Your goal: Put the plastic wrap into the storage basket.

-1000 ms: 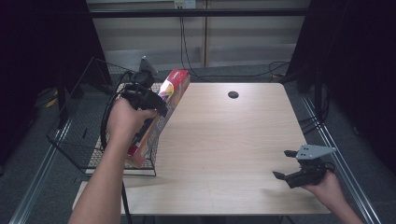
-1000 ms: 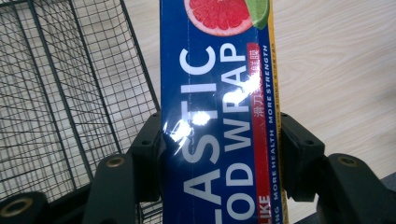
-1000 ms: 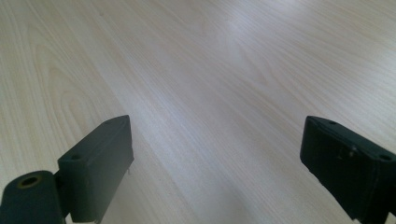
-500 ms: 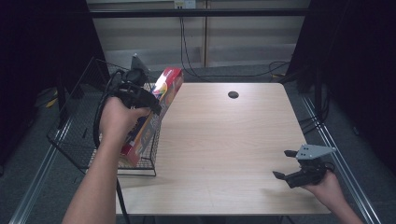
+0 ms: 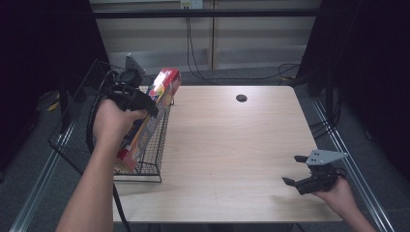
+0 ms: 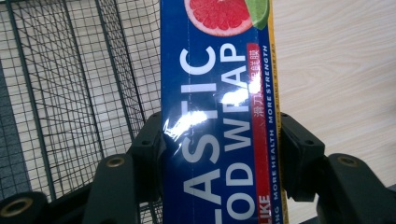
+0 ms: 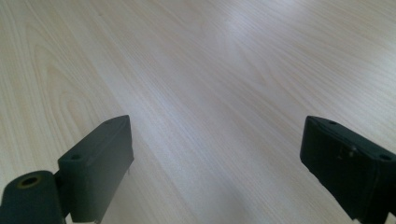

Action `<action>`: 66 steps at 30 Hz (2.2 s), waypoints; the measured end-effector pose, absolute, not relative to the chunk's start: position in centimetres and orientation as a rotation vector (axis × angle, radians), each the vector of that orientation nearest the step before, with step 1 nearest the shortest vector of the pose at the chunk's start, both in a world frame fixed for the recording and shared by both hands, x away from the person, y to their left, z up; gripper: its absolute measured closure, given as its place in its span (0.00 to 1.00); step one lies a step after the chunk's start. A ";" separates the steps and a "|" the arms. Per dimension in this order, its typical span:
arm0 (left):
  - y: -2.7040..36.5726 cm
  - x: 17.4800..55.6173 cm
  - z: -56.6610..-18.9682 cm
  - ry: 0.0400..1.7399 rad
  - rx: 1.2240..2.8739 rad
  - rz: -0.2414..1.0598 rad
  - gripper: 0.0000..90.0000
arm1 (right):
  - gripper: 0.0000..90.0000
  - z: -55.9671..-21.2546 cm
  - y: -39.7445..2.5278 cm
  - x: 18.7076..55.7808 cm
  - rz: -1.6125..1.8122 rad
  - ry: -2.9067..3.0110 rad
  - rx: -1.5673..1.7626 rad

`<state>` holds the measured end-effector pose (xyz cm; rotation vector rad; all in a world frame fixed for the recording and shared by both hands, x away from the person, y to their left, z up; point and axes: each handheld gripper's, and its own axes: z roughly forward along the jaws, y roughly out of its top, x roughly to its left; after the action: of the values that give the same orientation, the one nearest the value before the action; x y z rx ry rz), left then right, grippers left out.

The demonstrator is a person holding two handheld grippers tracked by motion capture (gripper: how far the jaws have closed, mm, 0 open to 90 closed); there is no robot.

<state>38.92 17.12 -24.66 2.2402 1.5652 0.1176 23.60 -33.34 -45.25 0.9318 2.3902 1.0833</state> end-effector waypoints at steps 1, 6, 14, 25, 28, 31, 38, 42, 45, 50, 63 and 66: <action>17.2 38.9 -24.7 1.570 2.239 0.119 0.49 | 0.10 -45.2 -33.3 23.6 1.084 2.390 0.934; 17.8 38.9 -24.6 1.585 2.223 0.112 0.49 | 0.10 -45.2 -33.3 23.6 1.082 2.392 0.938; 18.7 38.8 -24.3 1.596 2.219 0.129 0.49 | 0.10 -45.2 -33.3 23.6 1.082 2.392 0.937; 19.3 38.7 -24.1 1.615 2.207 0.131 0.49 | 0.10 -45.2 -33.3 23.6 1.084 2.388 0.939; 19.6 38.7 -23.9 1.623 2.202 0.132 0.49 | 0.10 -45.2 -33.4 23.6 1.084 2.387 0.942; 19.8 38.6 -23.8 1.633 2.199 0.129 0.49 | 0.10 -45.2 -33.4 23.6 1.084 2.386 0.940; 20.5 38.6 -23.7 1.654 2.185 0.144 0.49 | 0.10 -45.2 -33.4 23.6 1.086 2.385 0.940; 21.0 38.5 -23.6 1.667 2.178 0.156 0.49 | 0.10 -45.2 -33.3 23.6 1.086 2.387 0.938; 21.4 38.5 -23.6 1.678 2.167 0.159 0.49 | 0.10 -45.2 -33.3 23.6 1.086 2.385 0.942; 21.9 38.5 -23.7 1.692 2.154 0.160 0.49 | 0.10 -45.2 -33.2 23.7 1.084 2.389 0.939; 23.3 38.5 -23.8 1.737 2.122 0.175 0.49 | 0.10 -45.3 -33.2 23.8 1.079 2.390 0.939; 23.6 38.4 -23.7 1.744 2.119 0.177 0.49 | 0.10 -45.3 -33.2 23.8 1.078 2.390 0.937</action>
<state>38.41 23.62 -23.69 2.1191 1.7435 0.1770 23.76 -33.20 -45.30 0.9369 2.3897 1.0780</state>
